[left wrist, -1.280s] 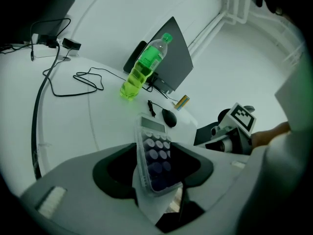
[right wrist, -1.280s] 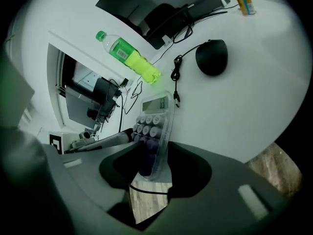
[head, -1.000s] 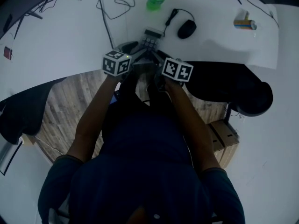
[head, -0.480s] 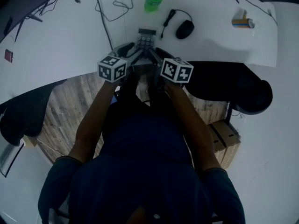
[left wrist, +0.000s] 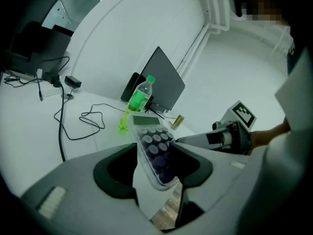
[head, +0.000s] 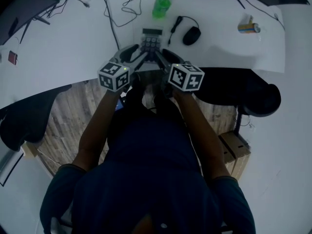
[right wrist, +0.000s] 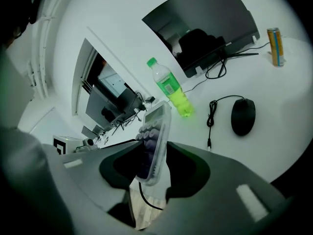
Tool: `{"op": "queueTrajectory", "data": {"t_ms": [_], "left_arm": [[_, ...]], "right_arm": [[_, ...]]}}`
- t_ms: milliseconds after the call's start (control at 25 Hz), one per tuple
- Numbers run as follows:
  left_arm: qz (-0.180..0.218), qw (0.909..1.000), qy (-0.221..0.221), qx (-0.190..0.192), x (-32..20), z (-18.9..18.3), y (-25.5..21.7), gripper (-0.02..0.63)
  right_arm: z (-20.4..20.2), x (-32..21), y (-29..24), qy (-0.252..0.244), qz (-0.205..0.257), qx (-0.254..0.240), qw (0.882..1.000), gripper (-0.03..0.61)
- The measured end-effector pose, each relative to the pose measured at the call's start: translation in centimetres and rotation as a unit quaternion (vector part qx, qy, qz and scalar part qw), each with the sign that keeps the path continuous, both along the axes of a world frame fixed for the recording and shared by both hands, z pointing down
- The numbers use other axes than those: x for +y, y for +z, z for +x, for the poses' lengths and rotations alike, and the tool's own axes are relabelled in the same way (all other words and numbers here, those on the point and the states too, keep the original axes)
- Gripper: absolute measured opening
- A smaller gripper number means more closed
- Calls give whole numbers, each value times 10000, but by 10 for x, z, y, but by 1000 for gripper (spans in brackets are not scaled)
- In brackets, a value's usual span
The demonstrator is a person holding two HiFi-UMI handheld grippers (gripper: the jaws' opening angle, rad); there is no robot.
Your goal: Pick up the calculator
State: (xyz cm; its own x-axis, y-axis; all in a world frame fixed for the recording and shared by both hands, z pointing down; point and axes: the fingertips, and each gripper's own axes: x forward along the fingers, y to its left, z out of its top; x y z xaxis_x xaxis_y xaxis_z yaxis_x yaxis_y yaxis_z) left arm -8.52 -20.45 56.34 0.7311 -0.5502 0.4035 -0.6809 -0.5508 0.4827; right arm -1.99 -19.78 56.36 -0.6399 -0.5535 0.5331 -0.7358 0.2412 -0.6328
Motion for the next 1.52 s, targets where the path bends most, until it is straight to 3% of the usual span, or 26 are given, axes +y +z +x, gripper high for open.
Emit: {"op": "queueTrajectory", "data": {"t_ms": [880,1520], "left_arm": [[1161,9929,-28,260,-9,1,-107,201],[1485,9882,6,371,0,-2,-141,201]], "right_arm": [[5,-17,-109,-108,1207,26,9926,143],[2,-12,-147,-191,1542,25,9879,143]]}}
